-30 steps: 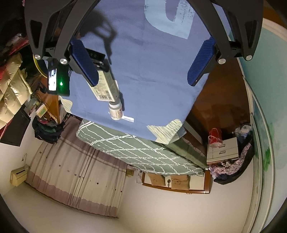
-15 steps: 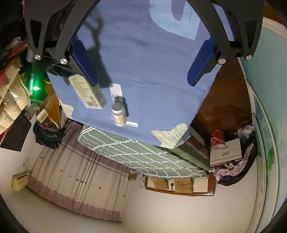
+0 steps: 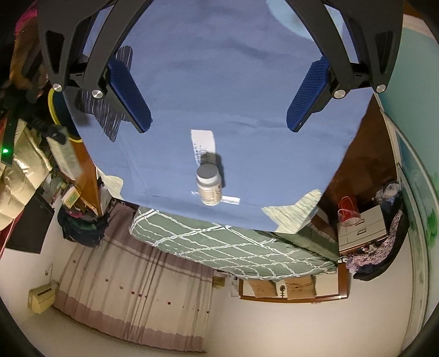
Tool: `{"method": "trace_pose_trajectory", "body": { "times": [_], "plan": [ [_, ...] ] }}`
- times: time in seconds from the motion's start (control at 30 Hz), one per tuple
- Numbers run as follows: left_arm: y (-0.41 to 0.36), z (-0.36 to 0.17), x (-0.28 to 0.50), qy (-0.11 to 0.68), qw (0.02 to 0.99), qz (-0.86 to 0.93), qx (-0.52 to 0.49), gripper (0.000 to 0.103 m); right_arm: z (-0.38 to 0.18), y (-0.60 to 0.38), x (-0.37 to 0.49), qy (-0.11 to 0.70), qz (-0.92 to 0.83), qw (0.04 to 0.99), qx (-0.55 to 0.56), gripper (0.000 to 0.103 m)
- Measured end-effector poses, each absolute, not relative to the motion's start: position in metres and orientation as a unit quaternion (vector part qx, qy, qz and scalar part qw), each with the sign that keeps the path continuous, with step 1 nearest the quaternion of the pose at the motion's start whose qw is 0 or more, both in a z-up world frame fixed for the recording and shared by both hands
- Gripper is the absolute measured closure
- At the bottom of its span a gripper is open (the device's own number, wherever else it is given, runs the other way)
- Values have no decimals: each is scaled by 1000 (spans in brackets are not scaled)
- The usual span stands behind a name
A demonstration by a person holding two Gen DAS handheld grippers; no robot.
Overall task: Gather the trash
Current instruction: 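Carry the snack box over the bin and open the right gripper, then grasp the white pill bottle with the left gripper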
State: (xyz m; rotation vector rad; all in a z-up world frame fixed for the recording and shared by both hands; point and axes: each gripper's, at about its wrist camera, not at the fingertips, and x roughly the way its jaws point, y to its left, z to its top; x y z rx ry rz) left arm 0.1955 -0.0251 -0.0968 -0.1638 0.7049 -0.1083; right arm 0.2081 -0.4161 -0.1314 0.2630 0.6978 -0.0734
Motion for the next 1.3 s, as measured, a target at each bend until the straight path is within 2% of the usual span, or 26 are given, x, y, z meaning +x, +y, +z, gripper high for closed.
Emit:
{"method": "trace_pose_trajectory", "body": {
  "times": [0.3,0.43,0.87,1.07,1.13,1.17,1.3],
  "plan": [
    [-58,-119,249,378,921,-66,-63,5,-170,-526,212,360,-173,898,187,34],
    [-69,-129,272,389,917,-65,-61,5,-186,-551,209,359,-214,883,213,31],
    [-77,-157,359,419,906,-38,-51,5,-172,-524,196,293,-231,905,202,26],
    [-73,-164,412,441,895,-30,-58,5,-167,-517,205,297,-239,908,175,26],
    [-74,-170,434,456,888,-23,-55,8,-168,-519,206,301,-239,906,178,26],
    [-75,-173,444,464,884,-19,-54,13,-169,-519,207,304,-238,905,178,26],
    [-74,-180,473,484,874,-10,-49,21,-169,-517,208,310,-238,904,172,26]
  ]
}}
